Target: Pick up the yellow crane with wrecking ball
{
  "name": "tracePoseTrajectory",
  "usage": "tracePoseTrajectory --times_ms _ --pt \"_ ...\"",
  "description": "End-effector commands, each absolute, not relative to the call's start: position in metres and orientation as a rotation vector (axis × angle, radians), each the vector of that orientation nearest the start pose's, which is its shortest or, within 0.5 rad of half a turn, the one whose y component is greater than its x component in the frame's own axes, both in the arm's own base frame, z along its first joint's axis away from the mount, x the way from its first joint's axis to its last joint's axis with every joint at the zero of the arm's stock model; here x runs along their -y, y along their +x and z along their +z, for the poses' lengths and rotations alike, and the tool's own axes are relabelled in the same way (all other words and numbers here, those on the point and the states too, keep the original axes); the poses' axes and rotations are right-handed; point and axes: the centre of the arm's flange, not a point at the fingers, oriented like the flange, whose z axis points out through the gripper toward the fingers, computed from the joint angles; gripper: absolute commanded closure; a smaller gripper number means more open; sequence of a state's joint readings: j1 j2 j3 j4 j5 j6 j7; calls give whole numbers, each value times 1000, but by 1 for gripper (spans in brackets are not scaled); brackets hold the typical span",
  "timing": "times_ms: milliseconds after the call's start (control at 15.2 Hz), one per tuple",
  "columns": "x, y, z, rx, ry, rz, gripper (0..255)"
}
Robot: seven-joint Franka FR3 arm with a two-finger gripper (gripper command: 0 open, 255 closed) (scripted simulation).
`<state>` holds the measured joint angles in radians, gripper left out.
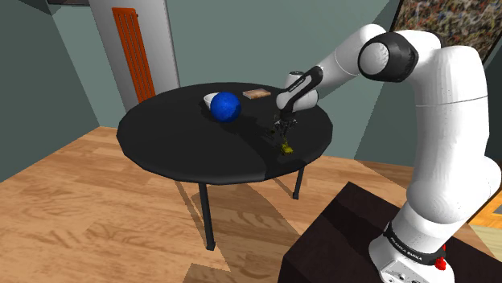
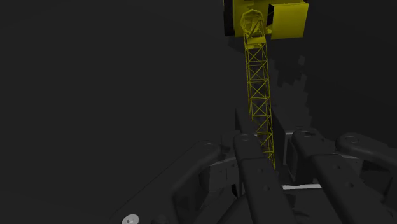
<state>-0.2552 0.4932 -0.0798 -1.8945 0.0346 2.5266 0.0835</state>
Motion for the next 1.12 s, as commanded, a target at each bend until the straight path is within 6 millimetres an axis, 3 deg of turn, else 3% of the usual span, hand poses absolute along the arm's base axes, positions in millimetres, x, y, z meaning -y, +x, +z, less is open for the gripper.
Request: tracePoseTrajectory --times_ms 0,924,1056 --pt "210 612 261 -680 -3093 -218 255" --pt "210 612 335 -680 -3093 -218 255" --pt "210 612 336 -680 -3093 -218 255"
